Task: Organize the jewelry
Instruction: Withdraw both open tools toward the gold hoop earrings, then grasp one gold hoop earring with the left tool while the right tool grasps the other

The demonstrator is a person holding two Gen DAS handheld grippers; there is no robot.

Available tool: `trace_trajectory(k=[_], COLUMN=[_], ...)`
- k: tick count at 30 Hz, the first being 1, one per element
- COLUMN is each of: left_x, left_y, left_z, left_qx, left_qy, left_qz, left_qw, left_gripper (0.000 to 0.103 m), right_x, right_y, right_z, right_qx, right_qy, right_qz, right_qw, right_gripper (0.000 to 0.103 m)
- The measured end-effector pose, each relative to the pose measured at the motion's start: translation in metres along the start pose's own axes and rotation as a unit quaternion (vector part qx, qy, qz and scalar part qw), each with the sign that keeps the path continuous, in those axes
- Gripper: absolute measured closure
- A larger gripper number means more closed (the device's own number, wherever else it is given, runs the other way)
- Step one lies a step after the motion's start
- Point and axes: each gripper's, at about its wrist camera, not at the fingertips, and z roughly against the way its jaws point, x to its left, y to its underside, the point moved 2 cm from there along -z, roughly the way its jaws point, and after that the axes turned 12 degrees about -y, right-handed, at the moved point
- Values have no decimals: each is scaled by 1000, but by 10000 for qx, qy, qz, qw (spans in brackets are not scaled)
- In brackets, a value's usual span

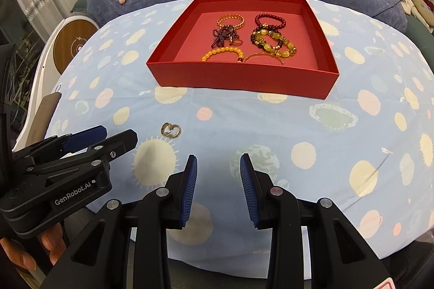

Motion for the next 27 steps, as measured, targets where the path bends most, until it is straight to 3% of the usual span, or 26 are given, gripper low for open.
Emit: trace_trajectory(k=[20, 27], left_x=[36, 42], left_y=[-1, -1], left_z=[-35, -41], left_qx=[260, 310], left_qy=[-237, -245], left_qz=[353, 445], left_qw=[9988, 9982], left_gripper=[52, 52], right_x=[23, 28], right_y=[-17, -27], right_z=[-68, -79], right_qx=[429, 393], right_qy=[-231, -218], right_qz=[349, 455], right_qw=[9982, 9980], right_gripper=[70, 73])
